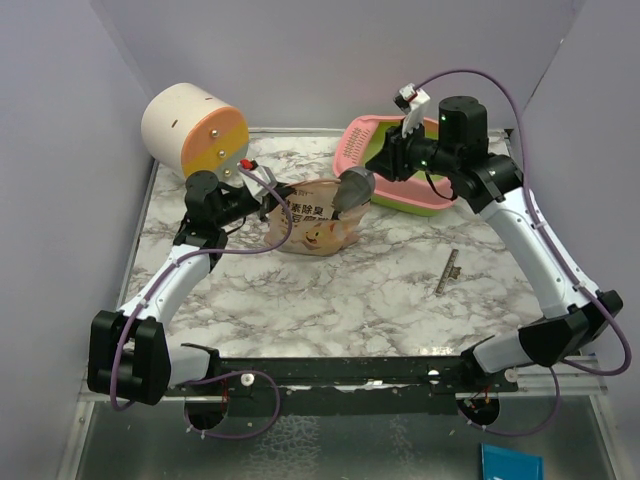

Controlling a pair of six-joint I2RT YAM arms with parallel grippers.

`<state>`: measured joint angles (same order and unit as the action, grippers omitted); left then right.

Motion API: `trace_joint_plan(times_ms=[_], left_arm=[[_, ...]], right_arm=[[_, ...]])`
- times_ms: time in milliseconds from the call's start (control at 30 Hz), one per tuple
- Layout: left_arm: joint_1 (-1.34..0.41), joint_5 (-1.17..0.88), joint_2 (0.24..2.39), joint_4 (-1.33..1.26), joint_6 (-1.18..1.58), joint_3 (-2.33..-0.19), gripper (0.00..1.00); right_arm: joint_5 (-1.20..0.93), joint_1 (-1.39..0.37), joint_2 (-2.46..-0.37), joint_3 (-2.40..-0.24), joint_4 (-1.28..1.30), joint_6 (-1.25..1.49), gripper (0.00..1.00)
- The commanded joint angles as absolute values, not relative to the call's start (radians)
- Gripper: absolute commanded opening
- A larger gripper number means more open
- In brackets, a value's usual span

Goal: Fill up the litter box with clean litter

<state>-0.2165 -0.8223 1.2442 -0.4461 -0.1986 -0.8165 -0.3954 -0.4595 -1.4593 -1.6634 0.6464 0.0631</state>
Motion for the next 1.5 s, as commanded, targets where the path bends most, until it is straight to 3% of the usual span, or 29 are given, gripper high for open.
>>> trace_joint_plan(times_ms=[0,233,700,1233,1467], left_arm=[[-0.221,-0.912,1.184,-0.693,-0.182,-0.840,0.00],[-0.221,-0.924,1.170,-0.715,-0.188,-0.828,0.00],[-0.209,-0.891,1.157,-0.787,-0.169,-0.809,0.00],[-0.201,-0.952,1.142,-0.879,-0.110,-0.779,0.00],[-0.201,-0.861,1.174,-0.880,-0.129,-0.782,0.00]], right_arm=[[-0.422,-0.475,-1.398,-1.647,0.606,0.053,0.01],[-0.433,-0.476,-1.431,-1.641,0.546,0.018,0.01],[-0.463,-0.476,-1.485,-1.806,0.695,0.029,0.01],[-0.445,-0.476,-1.426,-1.608,0.518,-0.020,0.01],[-0.271,-0.476,-1.389,-1.619,0.554,0.030,0.01]])
